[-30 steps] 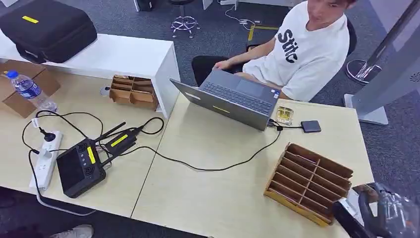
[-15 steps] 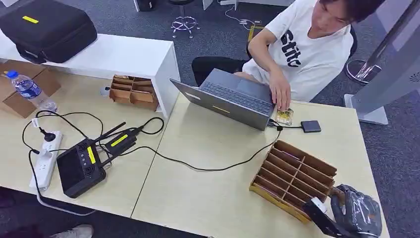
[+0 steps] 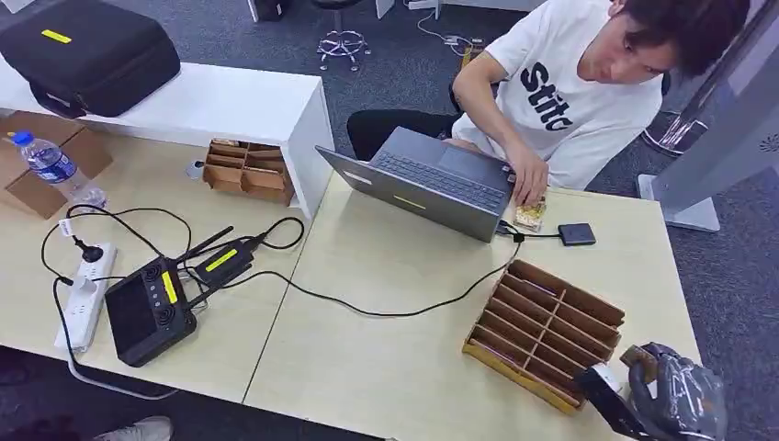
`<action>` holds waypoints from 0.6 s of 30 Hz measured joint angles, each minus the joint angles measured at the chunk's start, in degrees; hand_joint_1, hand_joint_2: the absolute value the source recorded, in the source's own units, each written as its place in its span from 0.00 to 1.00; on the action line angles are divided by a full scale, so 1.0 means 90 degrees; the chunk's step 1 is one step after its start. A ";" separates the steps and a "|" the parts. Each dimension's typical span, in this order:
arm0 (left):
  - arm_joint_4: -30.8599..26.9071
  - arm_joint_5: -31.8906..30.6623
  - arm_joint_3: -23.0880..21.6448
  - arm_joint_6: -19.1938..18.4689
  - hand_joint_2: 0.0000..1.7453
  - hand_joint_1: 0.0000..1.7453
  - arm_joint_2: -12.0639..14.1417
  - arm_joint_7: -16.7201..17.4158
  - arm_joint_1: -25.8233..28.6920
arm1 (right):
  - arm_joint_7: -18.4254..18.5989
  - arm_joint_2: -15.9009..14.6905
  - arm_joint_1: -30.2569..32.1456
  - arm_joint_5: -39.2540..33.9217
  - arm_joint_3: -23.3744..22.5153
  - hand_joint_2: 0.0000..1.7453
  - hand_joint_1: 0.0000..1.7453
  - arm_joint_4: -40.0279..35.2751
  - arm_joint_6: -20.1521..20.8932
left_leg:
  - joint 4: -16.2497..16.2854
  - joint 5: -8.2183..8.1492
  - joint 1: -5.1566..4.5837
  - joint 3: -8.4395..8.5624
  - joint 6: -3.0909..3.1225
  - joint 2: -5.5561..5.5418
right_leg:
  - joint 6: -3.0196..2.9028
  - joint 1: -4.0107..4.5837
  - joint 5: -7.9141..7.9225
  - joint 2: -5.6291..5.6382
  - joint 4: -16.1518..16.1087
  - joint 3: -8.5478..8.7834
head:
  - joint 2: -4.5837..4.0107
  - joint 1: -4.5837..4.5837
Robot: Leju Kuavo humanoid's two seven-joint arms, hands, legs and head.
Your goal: Pass the card to the sensor for recognition and then transmit it.
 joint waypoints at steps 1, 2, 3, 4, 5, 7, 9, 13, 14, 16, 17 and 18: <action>0.0000 0.0000 0.0000 0.0000 1.00 0.00 0.0000 0.0005 0.0000 | 0.0000 -0.0002 0.0000 -0.0002 -0.0041 1.00 1.00 -0.0019 -0.0002 | 0.0000 0.0000 0.0000 0.0000 0.0000 0.0000 | 0.0000 0.0000 0.0000 0.0000 0.0000 0.0000 | 0.0000 0.0002; 0.0000 0.0000 0.0005 0.0000 1.00 0.00 0.0000 0.0007 0.0001 | 0.0000 -0.0005 0.0000 -0.0007 -0.0063 1.00 1.00 -0.0036 -0.0002 | 0.0000 0.0000 0.0000 0.0000 0.0000 0.0000 | 0.0000 0.0000 0.0000 0.0000 0.0000 0.0000 | 0.0000 0.0002; 0.0000 0.0000 0.0007 0.0000 1.00 0.00 0.0000 0.0007 0.0001 | -0.0002 -0.0005 -0.0001 -0.0010 -0.0092 1.00 1.00 -0.0058 -0.0002 | 0.0000 0.0000 0.0000 0.0000 0.0000 0.0000 | 0.0000 0.0000 0.0000 0.0000 0.0000 0.0000 | 0.0000 0.0000; 0.0000 0.0000 0.0015 0.0000 1.00 0.00 0.0000 0.0007 -0.0001 | -0.0005 -0.0005 -0.0001 -0.0010 -0.0114 1.00 1.00 -0.0073 -0.0002 | 0.0000 0.0000 0.0000 0.0000 0.0000 0.0000 | 0.0000 0.0000 0.0000 0.0000 0.0000 0.0000 | 0.0000 0.0000; 0.0000 0.0000 0.0022 0.0000 1.00 0.00 0.0000 0.0007 -0.0001 | -0.0005 -0.0005 0.0000 -0.0019 -0.0138 1.00 1.00 -0.0087 -0.0005 | 0.0000 0.0000 0.0000 0.0000 0.0000 0.0000 | 0.0000 0.0000 0.0000 0.0000 0.0000 0.0000 | 0.0000 0.0000; 0.0000 0.0000 0.0036 0.0000 1.00 0.00 0.0000 0.0007 0.0000 | -0.0005 -0.0005 -0.0002 -0.0027 -0.0187 1.00 1.00 -0.0109 -0.0007 | 0.0000 0.0000 0.0000 0.0000 0.0000 0.0000 | 0.0000 0.0000 0.0000 0.0000 0.0000 0.0000 | 0.0000 0.0000; 0.0000 0.0000 0.0041 0.0000 1.00 0.00 0.0000 0.0007 -0.0001 | -0.0005 -0.0005 -0.0003 -0.0032 -0.0218 1.00 1.00 -0.0129 -0.0007 | 0.0000 0.0000 0.0000 0.0001 0.0000 0.0000 | 0.0000 0.0001 0.0000 0.0000 0.0000 0.0000 | 0.0000 0.0000; 0.0000 0.0000 0.0044 0.0000 1.00 0.00 0.0000 0.0007 -0.0001 | -0.0046 -0.0005 -0.0014 -0.0066 -0.0291 1.00 1.00 -0.0163 -0.0005 | 0.0000 0.0000 0.0000 0.0000 0.0000 0.0000 | 0.0000 0.0000 0.0000 0.0000 0.0000 0.0000 | 0.0000 0.0000; 0.0000 0.0000 0.0046 0.0000 1.00 0.00 0.0000 0.0007 -0.0001 | -0.0049 -0.0005 -0.0019 -0.0068 -0.0323 1.00 1.00 -0.0165 -0.0003 | 0.0000 0.0000 0.0000 0.0000 0.0000 0.0000 | 0.0000 0.0000 0.0000 0.0000 0.0000 0.0000 | 0.0000 0.0002; 0.0000 0.0000 0.0046 0.0002 1.00 0.00 0.0000 0.0007 -0.0002 | -0.0053 -0.0005 -0.0025 -0.0068 -0.0345 1.00 1.00 -0.0172 -0.0002 | 0.0000 0.0000 0.0000 0.0000 0.0000 0.0000 | 0.0000 0.0000 0.0000 0.0001 0.0000 0.0000 | 0.0000 0.0000; 0.0000 0.0000 0.0046 0.0002 1.00 0.00 0.0000 0.0007 -0.0004 | -0.0065 -0.0005 -0.0026 -0.0066 -0.0352 1.00 1.00 -0.0172 0.0005 | 0.0000 0.0000 0.0000 0.0001 0.0000 0.0000 | 0.0000 0.0000 0.0000 0.0001 0.0000 0.0000 | 0.0000 0.0000; 0.0000 0.0000 0.0046 0.0005 1.00 0.00 0.0000 0.0007 -0.0005 | -0.0083 -0.0005 -0.0028 -0.0058 -0.0362 1.00 1.00 -0.0172 0.0010 | 0.0000 0.0000 0.0000 0.0000 0.0000 0.0000 | 0.0000 0.0000 0.0000 0.0001 0.0000 0.0000 | 0.0000 0.0000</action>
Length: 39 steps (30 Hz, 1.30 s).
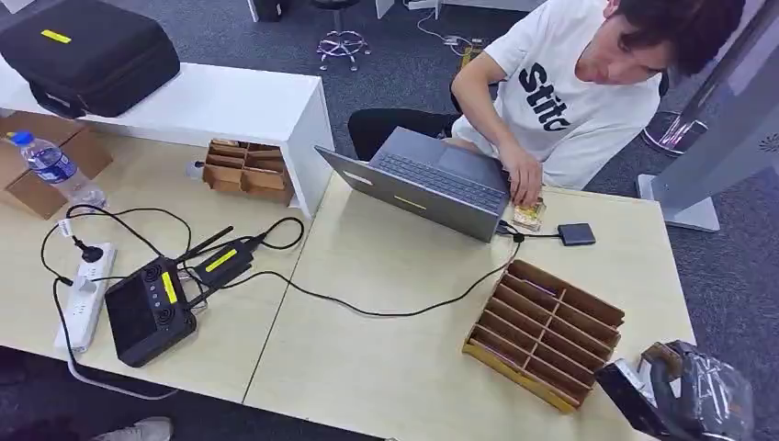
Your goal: Pass the card to the sensor for recognition and then transmit it.
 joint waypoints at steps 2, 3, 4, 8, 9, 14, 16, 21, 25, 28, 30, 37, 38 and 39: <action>0.0000 0.0000 0.0007 0.0017 1.00 0.00 0.0000 0.0000 0.0000 | -0.0046 0.0000 -0.0017 0.0099 -0.0017 1.00 1.00 0.0019 0.0060 | 0.0000 0.0000 0.0000 0.0000 0.0000 0.0000 | 0.0000 0.0000 0.0000 0.0000 0.0000 0.0000 | 0.0000 0.0002; 0.0000 0.0000 0.0012 0.0024 1.00 0.00 0.0000 0.0000 -0.0001 | -0.0034 0.0000 -0.0029 0.0174 -0.0017 1.00 1.00 0.0039 0.0101 | 0.0000 0.0000 0.0000 0.0000 0.0000 0.0000 | 0.0000 0.0000 0.0000 0.0000 0.0000 0.0000 | 0.0000 0.0000; 0.0000 -0.0002 0.0017 0.0032 1.00 0.00 0.0000 0.0000 -0.0005 | -0.0007 0.0000 -0.0038 0.0255 -0.0017 1.00 1.00 0.0063 0.0143 | 0.0000 0.0000 0.0000 0.0000 0.0000 0.0000 | 0.0000 0.0000 0.0000 0.0000 0.0000 0.0000 | 0.0000 0.0000; 0.0000 -0.0019 0.0044 0.0034 1.00 0.00 0.0000 0.0000 -0.0027 | 0.0265 0.0000 -0.0102 0.0593 -0.0017 1.00 1.00 0.0306 0.0352 | 0.0000 0.0000 0.0000 0.0000 0.0000 0.0000 | 0.0000 0.0000 0.0000 -0.0001 0.0000 0.0000 | 0.0000 0.0000; 0.0000 -0.0019 0.0044 0.0034 1.00 0.00 0.0002 0.0000 -0.0030 | 0.0292 0.0000 -0.0113 0.0614 -0.0017 1.00 1.00 0.0352 0.0372 | 0.0000 0.0000 0.0000 0.0000 0.0000 0.0000 | 0.0000 0.0000 0.0000 -0.0001 0.0000 0.0000 | 0.0000 0.0000; 0.0000 -0.0019 0.0044 0.0034 1.00 0.00 0.0024 0.0000 -0.0034 | 0.0326 0.0000 -0.0148 0.0658 -0.0017 1.00 1.00 0.0527 0.0406 | 0.0000 0.0000 0.0000 0.0000 0.0000 0.0000 | 0.0000 0.0000 0.0000 -0.0001 0.0000 0.0000 | 0.0000 0.0000; 0.0000 -0.0019 0.0044 0.0034 1.00 0.00 0.0027 0.0000 -0.0036 | 0.0326 0.0000 -0.0179 0.0658 -0.0017 1.00 1.00 0.0563 0.0406 | 0.0000 0.0000 0.0000 0.0000 0.0000 0.0000 | 0.0000 0.0000 0.0000 0.0000 0.0000 0.0000 | 0.0000 0.0000; 0.0000 -0.0019 0.0046 0.0034 1.00 0.00 0.0032 0.0000 -0.0040 | 0.0326 0.0000 -0.0223 0.0658 -0.0017 1.00 1.00 0.0634 0.0406 | 0.0000 0.0000 0.0000 0.0001 0.0000 0.0000 | 0.0000 0.0000 0.0000 -0.0001 0.0000 0.0001 | 0.0000 0.0000; 0.0000 -0.0019 0.0046 0.0034 1.00 0.00 0.0034 0.0000 -0.0040 | 0.0323 0.0000 -0.0242 0.0658 -0.0017 1.00 1.00 0.0663 0.0406 | 0.0000 0.0000 0.0000 0.0002 0.0000 0.0000 | 0.0000 0.0000 0.0000 -0.0001 0.0000 0.0002 | 0.0000 0.0000; 0.0000 -0.0019 0.0046 0.0034 1.00 0.00 0.0036 0.0000 -0.0040 | 0.0323 0.0000 -0.0254 0.0658 -0.0017 1.00 1.00 0.0682 0.0403 | 0.0000 0.0000 0.0000 0.0003 0.0000 0.0000 | 0.0000 0.0000 0.0000 0.0000 0.0000 0.0003 | 0.0000 0.0000; 0.0000 -0.0019 0.0046 0.0034 1.00 0.00 0.0036 0.0000 -0.0040 | 0.0323 -0.0002 -0.0258 0.0658 -0.0017 1.00 1.00 0.0687 0.0403 | 0.0000 0.0000 0.0000 0.0004 0.0000 0.0000 | 0.0000 0.0000 0.0000 -0.0001 0.0000 0.0004 | 0.0000 0.0000; 0.0000 -0.0019 0.0046 0.0034 1.00 0.00 0.0036 0.0000 -0.0040 | 0.0323 -0.0002 -0.0264 0.0658 -0.0017 1.00 1.00 0.0695 0.0403 | 0.0000 0.0000 0.0000 0.0004 0.0000 0.0000 | 0.0000 0.0000 0.0000 0.0000 0.0000 0.0004 | 0.0000 0.0000; 0.0000 -0.0019 0.0046 0.0034 1.00 0.00 0.0037 0.0000 -0.0040 | 0.0323 -0.0002 -0.0264 0.0658 -0.0017 1.00 1.00 0.0697 0.0403 | 0.0000 0.0000 0.0000 0.0005 0.0000 0.0000 | 0.0000 0.0000 0.0000 0.0000 0.0000 0.0004 | 0.0000 0.0000; 0.0000 -0.0019 0.0046 0.0034 1.00 0.00 0.0039 0.0000 -0.0040 | 0.0323 -0.0002 -0.0265 0.0658 -0.0017 1.00 1.00 0.0699 0.0403 | 0.0000 0.0000 0.0000 0.0005 0.0000 0.0000 | 0.0000 0.0000 0.0000 0.0000 0.0000 0.0005 | 0.0000 0.0000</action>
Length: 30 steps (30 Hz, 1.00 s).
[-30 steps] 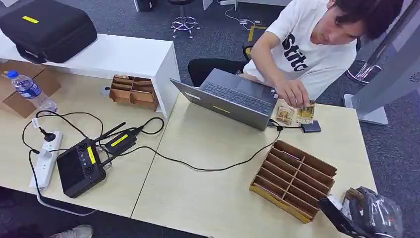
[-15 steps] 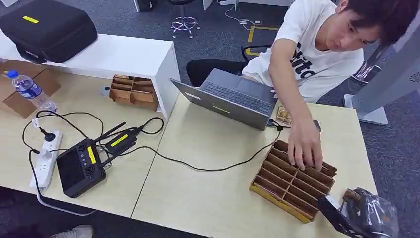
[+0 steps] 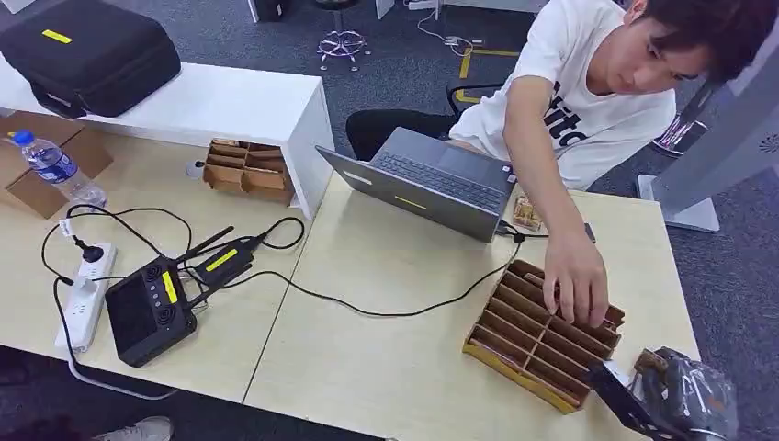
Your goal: Pass the card to the sensor for recognition and then transmit it.
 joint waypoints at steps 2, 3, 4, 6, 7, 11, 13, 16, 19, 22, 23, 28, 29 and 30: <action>0.0000 0.0000 0.0000 0.0000 1.00 0.00 0.0000 0.0000 0.0000 | 0.0000 0.0000 -0.0001 0.0000 0.0000 1.00 1.00 0.0002 0.0000 | 0.0000 0.0000 0.0000 0.0000 0.0000 0.0000 | 0.0000 0.0000 0.0000 0.0000 0.0000 0.0001 | 0.0000 0.0000; 0.0000 0.0000 0.0000 0.0000 1.00 0.00 0.0000 0.0000 0.0000 | 0.0000 0.0000 -0.0001 0.0000 0.0000 1.00 1.00 0.0002 0.0000 | 0.0000 0.0000 0.0000 0.0001 0.0000 0.0000 | 0.0000 0.0000 0.0000 0.0000 0.0000 0.0001 | 0.0000 0.0000; 0.0000 0.0000 0.0000 0.0000 1.00 0.00 0.0000 0.0000 0.0000 | 0.0000 0.0000 -0.0002 0.0000 0.0000 1.00 1.00 0.0002 0.0000 | 0.0000 0.0000 0.0000 0.0001 0.0000 0.0000 | 0.0000 0.0000 0.0000 0.0000 0.0000 0.0001 | 0.0000 0.0000; 0.0000 0.0000 0.0000 0.0000 1.00 0.00 0.0000 0.0000 0.0000 | 0.0000 0.0000 -0.0003 0.0000 0.0000 1.00 1.00 0.0002 0.0000 | 0.0000 0.0000 0.0000 0.0001 0.0000 0.0000 | 0.0000 0.0000 0.0000 0.0000 0.0000 0.0001 | 0.0000 0.0000; 0.0000 0.0000 0.0000 0.0000 1.00 0.00 0.0000 0.0000 0.0000 | 0.0000 0.0000 -0.0003 0.0000 0.0000 1.00 1.00 0.0005 0.0000 | 0.0000 0.0000 0.0000 0.0001 0.0000 0.0000 | 0.0000 0.0000 0.0000 0.0000 0.0000 0.0001 | 0.0000 0.0000; 0.0000 -0.0009 0.0000 0.0000 1.00 0.00 0.0005 0.0000 0.0002 | -0.0069 0.0000 -0.0019 -0.0024 0.0000 1.00 1.00 0.0003 -0.0055 | -0.0002 0.0001 0.0000 -0.0011 0.0001 -0.0002 | 0.0001 0.0000 0.0004 -0.0002 0.0004 0.0012 | 0.0000 0.0002; 0.0000 -0.0087 0.0000 -0.0034 1.00 0.00 0.0012 0.0000 0.0011 | -0.0698 -0.0017 -0.0317 -0.0248 0.0095 1.00 1.00 -0.0219 -0.0487 | -0.0004 0.0002 -0.0009 -0.0071 0.0001 0.0007 | -0.0003 -0.0007 0.0007 0.0012 0.0020 0.0000 | 0.0000 0.0007; 0.0000 -0.0107 -0.0010 -0.0058 1.00 0.00 0.0046 0.0000 -0.0072 | -0.0429 -0.0068 -0.2140 -0.0260 0.0730 1.00 1.00 -0.0743 -0.0197 | 0.0001 0.0010 -0.0019 -0.0057 -0.0009 0.0146 | -0.0021 -0.0023 0.0052 0.0143 0.0039 -0.0085 | 0.0000 -0.0012; 0.0002 -0.0114 -0.0068 -0.0100 1.00 0.00 0.0063 0.0000 -0.0159 | -0.0090 -0.0124 -0.3423 -0.0197 0.1283 1.00 1.00 -0.0631 0.0527 | 0.0005 0.0048 -0.0005 -0.0012 -0.0014 0.0087 | -0.0017 -0.0007 0.0055 0.0088 0.0038 -0.0052 | 0.0000 -0.0002; 0.0002 -0.0114 -0.0136 -0.0107 1.00 0.00 0.0070 0.0010 -0.0152 | 0.0039 -0.0119 -0.4113 -0.0143 0.1738 1.00 1.00 -0.0377 0.0517 | 0.0006 0.0058 -0.0003 -0.0024 -0.0021 0.0048 | -0.0022 -0.0006 0.0059 0.0053 0.0042 -0.0057 | 0.0000 -0.0007; 0.0002 -0.0114 -0.0153 -0.0107 1.00 0.00 0.0078 0.0010 -0.0149 | 0.0058 -0.0119 -0.4271 -0.0131 0.1836 1.00 1.00 -0.0315 0.0510 | 0.0006 0.0057 0.0000 -0.0025 -0.0021 0.0043 | -0.0022 -0.0004 0.0058 0.0048 0.0042 -0.0056 | 0.0000 -0.0007; 0.0005 -0.0114 -0.0226 -0.0107 1.00 0.00 0.0083 0.0010 -0.0149 | 0.0134 -0.0119 -0.4685 -0.0131 0.2186 1.00 1.00 -0.0104 0.0488 | 0.0004 0.0056 0.0000 -0.0032 -0.0022 0.0040 | -0.0025 -0.0002 0.0055 0.0043 0.0042 -0.0058 | 0.0000 -0.0005; 0.0005 -0.0114 -0.0231 -0.0107 1.00 0.00 0.0083 0.0007 -0.0150 | 0.0150 -0.0119 -0.4719 -0.0131 0.2227 1.00 1.00 -0.0085 0.0486 | 0.0004 0.0056 0.0000 -0.0033 -0.0022 0.0040 | -0.0024 -0.0002 0.0054 0.0043 0.0041 -0.0058 | 0.0000 -0.0005; 0.0005 -0.0114 -0.0236 -0.0107 1.00 0.00 0.0083 0.0007 -0.0148 | 0.0180 -0.0119 -0.4746 -0.0131 0.2268 1.00 1.00 -0.0061 0.0483 | 0.0004 0.0055 0.0000 -0.0033 -0.0022 0.0040 | -0.0024 -0.0002 0.0054 0.0042 0.0041 -0.0058 | 0.0000 -0.0007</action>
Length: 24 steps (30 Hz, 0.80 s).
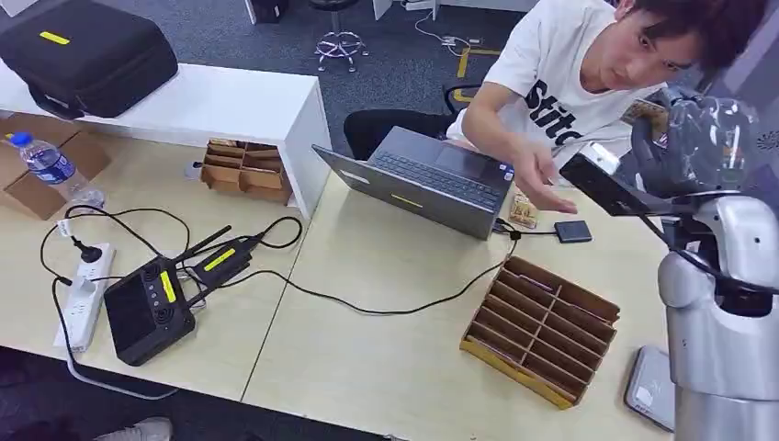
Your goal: Pass the card to the sensor for recognition and then transmit it.
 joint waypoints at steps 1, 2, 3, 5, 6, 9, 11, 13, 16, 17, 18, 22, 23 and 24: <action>0.0000 0.0000 -0.0007 0.0000 1.00 0.00 0.0000 0.0000 0.0002 | 0.0012 0.0000 -0.0016 0.0000 0.0022 1.00 1.00 0.0017 -0.0003 | 0.0000 0.0000 0.0000 -0.0001 0.0000 0.0000 | 0.0000 0.0000 0.0000 -0.0002 -0.0001 0.0000 | 0.0000 0.0002; 0.0000 0.0000 -0.0024 0.0000 1.00 0.00 0.0002 0.0000 0.0003 | 0.0020 0.0000 -0.0024 0.0002 0.0032 1.00 1.00 0.0036 -0.0005 | 0.0000 0.0000 0.0000 -0.0001 0.0000 -0.0002 | 0.0000 0.0000 0.0000 -0.0004 -0.0001 0.0000 | 0.0000 0.0000; 0.0000 0.0000 -0.0036 0.0000 1.00 0.00 0.0010 0.0000 0.0003 | 0.0032 0.0000 -0.0029 0.0002 0.0036 1.00 1.00 0.0051 -0.0005 | 0.0000 0.0000 -0.0001 -0.0002 0.0000 -0.0003 | 0.0000 0.0000 0.0000 -0.0006 -0.0001 0.0000 | 0.0000 0.0003; 0.0000 0.0000 -0.0041 0.0000 1.00 0.00 0.0017 0.0000 0.0004 | 0.0046 0.0000 -0.0028 0.0002 0.0051 1.00 1.00 0.0071 -0.0007 | 0.0000 0.0000 -0.0001 -0.0002 0.0000 -0.0003 | 0.0000 0.0000 0.0000 -0.0005 -0.0001 0.0000 | 0.0000 0.0000; 0.0000 0.0000 -0.0044 0.0000 1.00 0.00 0.0017 0.0000 0.0004 | 0.0046 0.0000 -0.0028 0.0002 0.0056 1.00 1.00 0.0080 -0.0007 | 0.0000 0.0000 -0.0001 -0.0002 0.0000 -0.0002 | 0.0000 0.0000 0.0000 -0.0005 -0.0001 0.0000 | 0.0000 0.0000; 0.0000 0.0000 -0.0049 0.0000 1.00 0.00 0.0019 0.0000 0.0005 | 0.0049 0.0000 -0.0026 0.0002 0.0063 1.00 1.00 0.0092 -0.0008 | 0.0001 0.0000 -0.0001 -0.0002 0.0000 -0.0003 | 0.0000 0.0000 0.0000 -0.0006 -0.0001 0.0000 | 0.0000 0.0000; 0.0000 0.0000 -0.0049 0.0000 1.00 0.00 0.0019 0.0000 0.0006 | 0.0049 0.0000 -0.0027 0.0002 0.0068 1.00 1.00 0.0095 -0.0025 | 0.0001 0.0000 -0.0001 -0.0002 0.0000 -0.0003 | 0.0000 0.0000 0.0000 -0.0006 -0.0001 0.0000 | 0.0000 0.0000; 0.0000 0.0000 -0.0051 0.0000 1.00 0.00 0.0019 0.0000 0.0005 | 0.0061 0.0000 -0.0028 0.0012 0.0070 1.00 1.00 0.0109 -0.0024 | 0.0000 0.0000 -0.0001 -0.0002 0.0000 -0.0003 | 0.0000 0.0000 0.0000 -0.0006 -0.0001 0.0000 | 0.0000 0.0002; 0.0000 0.0000 -0.0053 0.0000 1.00 0.00 0.0019 0.0000 0.0004 | 0.0068 0.0000 -0.0028 0.0087 0.0112 1.00 0.73 0.0163 -0.0003 | 0.0000 0.0000 -0.0001 -0.0003 0.0000 -0.0003 | 0.0000 0.0000 0.0000 -0.0006 -0.0001 -0.0001 | 0.0000 0.0000; 0.0000 0.0000 -0.0058 0.0000 1.00 0.00 0.0019 0.0000 0.0005 | 0.0066 0.0000 -0.0030 0.0122 0.0141 1.00 0.00 0.0190 0.0005 | 0.0000 0.0000 0.0000 -0.0003 0.0000 -0.0004 | 0.0000 0.0001 0.0000 -0.0006 -0.0001 -0.0001 | 0.0000 0.0002; 0.0000 0.0000 -0.0063 0.0000 1.00 0.00 0.0019 0.0000 0.0005 | 0.0056 0.0000 -0.0032 0.0126 0.0168 1.00 0.00 0.0221 0.0022 | 0.0000 0.0000 0.0000 -0.0003 0.0000 -0.0004 | 0.0000 0.0001 0.0000 -0.0006 -0.0001 -0.0001 | 0.0000 0.0000; 0.0000 0.0000 -0.0087 0.0000 1.00 0.00 0.0019 0.0000 0.0003 | -0.0034 0.0000 -0.0040 0.0000 0.0279 1.00 0.00 0.0408 0.0133 | 0.0000 -0.0001 0.0000 -0.0003 -0.0001 -0.0003 | 0.0000 0.0001 0.0000 -0.0005 -0.0001 -0.0001 | 0.0000 0.0002; 0.0000 0.0000 -0.0087 0.0000 1.00 0.00 0.0024 0.0000 0.0003 | -0.0058 0.0000 -0.0040 0.0000 0.0296 1.00 0.00 0.0457 0.0133 | 0.0000 -0.0001 0.0000 -0.0003 -0.0001 -0.0003 | 0.0000 0.0001 0.0000 -0.0005 -0.0001 -0.0001 | 0.0000 0.0000; 0.0000 0.0000 -0.0087 0.0000 1.00 0.00 0.0027 0.0000 0.0004 | -0.0073 0.0000 -0.0044 -0.0007 0.0308 1.00 0.00 0.0491 0.0133 | 0.0000 -0.0001 0.0000 -0.0003 -0.0001 -0.0003 | 0.0000 0.0001 0.0000 -0.0006 -0.0001 -0.0001 | 0.0000 0.0002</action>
